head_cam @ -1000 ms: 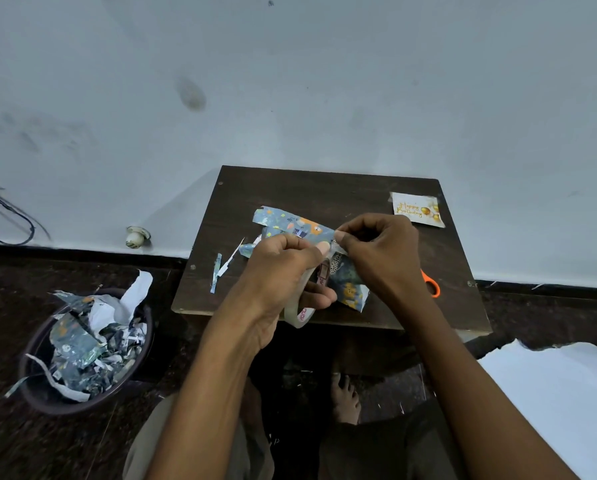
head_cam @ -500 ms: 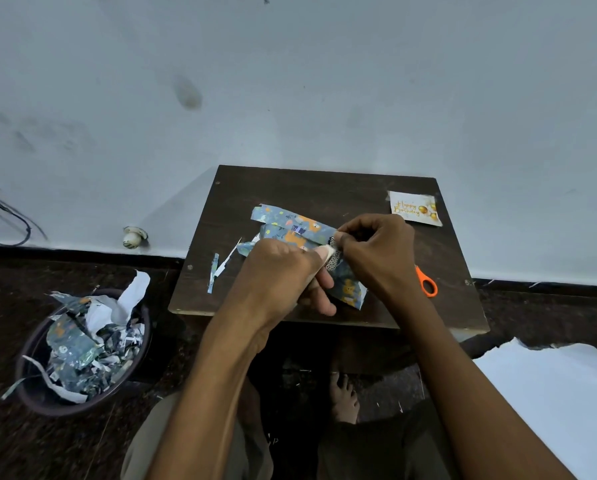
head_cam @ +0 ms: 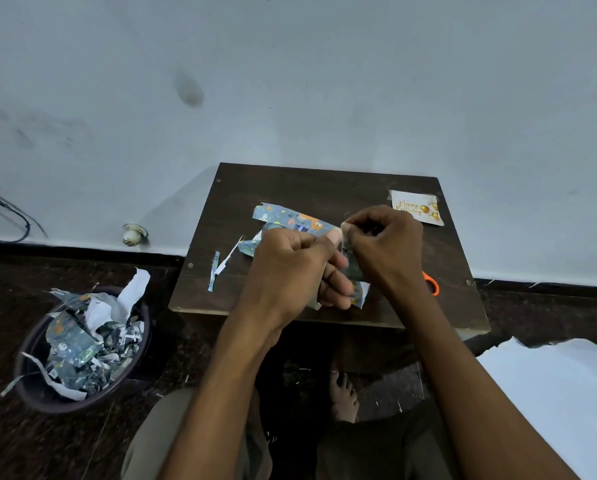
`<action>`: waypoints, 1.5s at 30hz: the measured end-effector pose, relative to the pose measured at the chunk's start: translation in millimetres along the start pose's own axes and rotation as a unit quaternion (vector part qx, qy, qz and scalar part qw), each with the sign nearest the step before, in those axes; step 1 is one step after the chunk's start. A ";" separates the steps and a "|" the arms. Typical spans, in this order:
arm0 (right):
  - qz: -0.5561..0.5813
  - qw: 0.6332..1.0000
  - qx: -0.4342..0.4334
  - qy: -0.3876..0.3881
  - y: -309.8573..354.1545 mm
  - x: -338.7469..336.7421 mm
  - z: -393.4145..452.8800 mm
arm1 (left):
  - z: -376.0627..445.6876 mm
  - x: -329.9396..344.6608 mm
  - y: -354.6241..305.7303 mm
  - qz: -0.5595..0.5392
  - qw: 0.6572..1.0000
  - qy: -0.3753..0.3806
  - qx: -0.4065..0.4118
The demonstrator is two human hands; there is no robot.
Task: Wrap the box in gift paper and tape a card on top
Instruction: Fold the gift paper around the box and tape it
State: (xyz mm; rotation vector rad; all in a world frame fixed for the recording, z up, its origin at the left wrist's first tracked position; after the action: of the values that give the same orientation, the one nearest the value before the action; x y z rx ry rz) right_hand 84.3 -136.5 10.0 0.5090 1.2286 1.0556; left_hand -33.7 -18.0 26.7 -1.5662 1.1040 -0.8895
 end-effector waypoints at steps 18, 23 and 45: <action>-0.009 1.000 -0.012 0.019 2.7 2.9 -2.5 | 1.6 -5.9 3.0 0.013 1.000 -0.008 -0.003; -0.026 1.000 -0.008 0.014 1.6 5.9 -4.2 | 4.3 -3.7 4.4 -0.005 1.000 -0.023 -0.002; -0.005 0.997 0.068 0.038 -18.1 13.4 2.7 | -0.8 -17.6 23.8 0.117 0.989 -0.026 -0.092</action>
State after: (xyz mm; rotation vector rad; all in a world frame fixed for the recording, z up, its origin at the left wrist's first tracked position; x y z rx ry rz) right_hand 93.2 -132.8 -10.6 0.5719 1.3759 0.9953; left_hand -45.4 -4.0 3.4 -1.5593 1.3305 -0.5993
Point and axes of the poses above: each hand's wrist, its own z-axis towards the middle knuckle, its own x-axis out of the palm, y = z × x, the point moved 8 cm from there along z, towards the middle knuckle, and after that the axes turned 2 degrees about x, right-handed, at the moved point
